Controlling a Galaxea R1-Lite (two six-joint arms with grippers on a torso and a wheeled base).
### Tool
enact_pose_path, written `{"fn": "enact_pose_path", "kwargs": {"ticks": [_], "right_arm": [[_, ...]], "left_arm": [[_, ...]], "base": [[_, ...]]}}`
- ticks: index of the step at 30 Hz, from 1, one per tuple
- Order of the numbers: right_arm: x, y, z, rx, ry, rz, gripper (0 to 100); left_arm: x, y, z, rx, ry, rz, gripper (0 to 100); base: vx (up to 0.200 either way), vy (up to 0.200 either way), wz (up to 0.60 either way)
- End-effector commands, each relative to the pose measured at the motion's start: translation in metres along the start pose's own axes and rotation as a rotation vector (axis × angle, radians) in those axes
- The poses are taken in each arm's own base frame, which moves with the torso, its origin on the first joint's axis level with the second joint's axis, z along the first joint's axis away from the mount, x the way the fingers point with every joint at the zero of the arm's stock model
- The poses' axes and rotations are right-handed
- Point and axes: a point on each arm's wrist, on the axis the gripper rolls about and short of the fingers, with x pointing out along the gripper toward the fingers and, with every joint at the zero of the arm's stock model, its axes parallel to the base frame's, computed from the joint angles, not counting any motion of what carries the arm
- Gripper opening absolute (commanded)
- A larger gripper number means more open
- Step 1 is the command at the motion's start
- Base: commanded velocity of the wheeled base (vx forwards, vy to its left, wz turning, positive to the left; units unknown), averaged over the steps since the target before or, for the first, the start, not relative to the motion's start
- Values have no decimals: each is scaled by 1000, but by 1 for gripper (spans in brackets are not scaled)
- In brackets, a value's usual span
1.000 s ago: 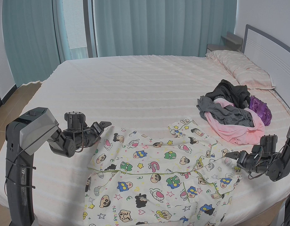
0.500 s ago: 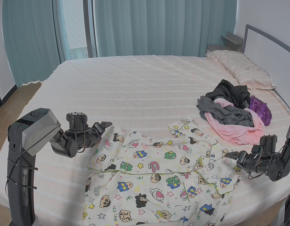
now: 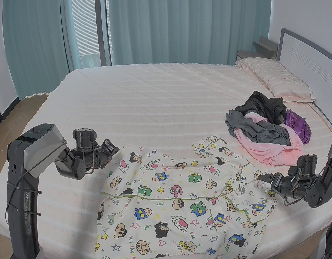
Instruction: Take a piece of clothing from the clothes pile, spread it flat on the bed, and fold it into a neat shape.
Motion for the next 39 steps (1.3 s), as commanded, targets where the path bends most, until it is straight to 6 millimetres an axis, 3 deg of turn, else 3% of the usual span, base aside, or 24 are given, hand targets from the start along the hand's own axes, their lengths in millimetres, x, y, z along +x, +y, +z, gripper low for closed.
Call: {"fn": "enact_pose_path", "kwargs": {"ticks": [1, 8, 15, 16, 27, 28, 39], "right_arm": [[0, 0, 0, 1, 1, -1, 100], [0, 0, 0, 1, 1, -1, 100], [0, 0, 0, 1, -1, 0, 100], [0, 0, 0, 1, -1, -2, 100], [0, 0, 0, 0, 0, 0, 100], [0, 0, 0, 0, 1, 0, 100], [-1, 0, 0, 1, -1, -2, 100]], "left_arm": [[-6, -1, 8, -2, -19, -3, 0], [-21, -8, 23, -5, -54, -13, 0], [-17, -9, 15, 1, -33, -13, 0], [-15, -10, 11, 4, -23, -13, 100], [3, -20, -21, 43, 45, -36, 100], [3, -20, -21, 53, 43, -35, 0], [-10, -14, 4, 75, -59, 20, 0]], "base": [[0, 0, 0], [0, 0, 0], [0, 0, 0], [0, 0, 0], [0, 0, 0], [0, 0, 0], [0, 0, 0]]}}
